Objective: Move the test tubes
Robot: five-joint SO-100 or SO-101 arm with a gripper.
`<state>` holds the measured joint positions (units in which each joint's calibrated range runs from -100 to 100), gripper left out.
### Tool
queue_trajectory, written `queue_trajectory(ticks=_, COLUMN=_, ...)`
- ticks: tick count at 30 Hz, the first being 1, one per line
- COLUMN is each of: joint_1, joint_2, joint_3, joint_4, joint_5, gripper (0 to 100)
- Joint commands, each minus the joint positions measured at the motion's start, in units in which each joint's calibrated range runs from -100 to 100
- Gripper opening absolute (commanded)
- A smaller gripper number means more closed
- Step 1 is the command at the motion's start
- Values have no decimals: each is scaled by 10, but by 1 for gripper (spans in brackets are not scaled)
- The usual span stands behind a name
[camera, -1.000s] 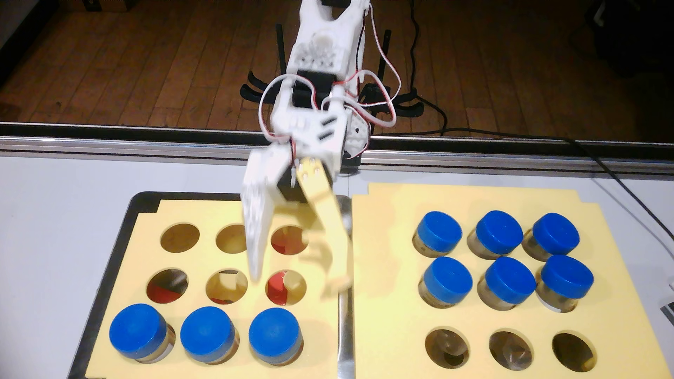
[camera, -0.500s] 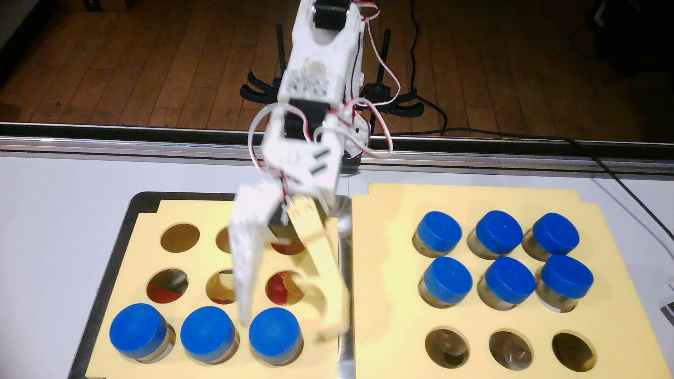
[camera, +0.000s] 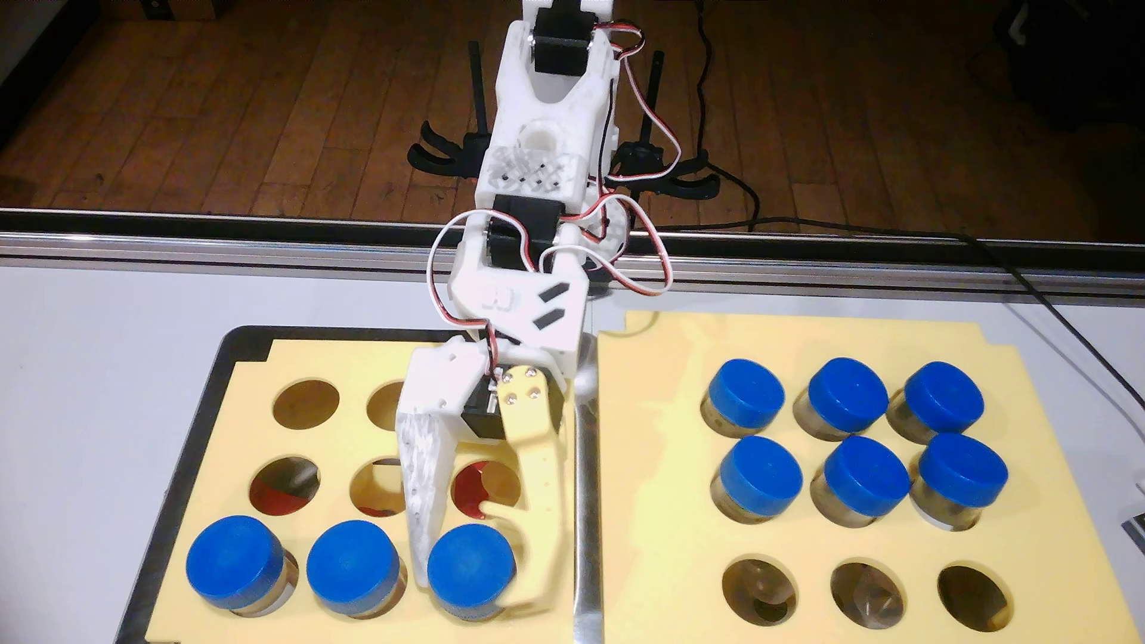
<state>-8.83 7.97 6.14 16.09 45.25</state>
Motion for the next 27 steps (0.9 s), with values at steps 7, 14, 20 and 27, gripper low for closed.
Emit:
queue_trajectory(ticks=7, joint_1=-5, joint_2=-11, joint_3=-38, joint_4=-10, joint_5=3, gripper=11)
queue_trajectory(ticks=14, joint_1=0, joint_2=-68, joint_3=-100, joint_4=5, joint_5=3, gripper=10)
queue_trajectory(ticks=20, joint_1=18, joint_2=-210, joint_3=-102, joint_4=66, joint_5=4, gripper=10)
queue_trajectory(ticks=27, joint_1=-37, joint_2=-276, joint_3=-98, joint_4=-135, joint_5=-2, gripper=10)
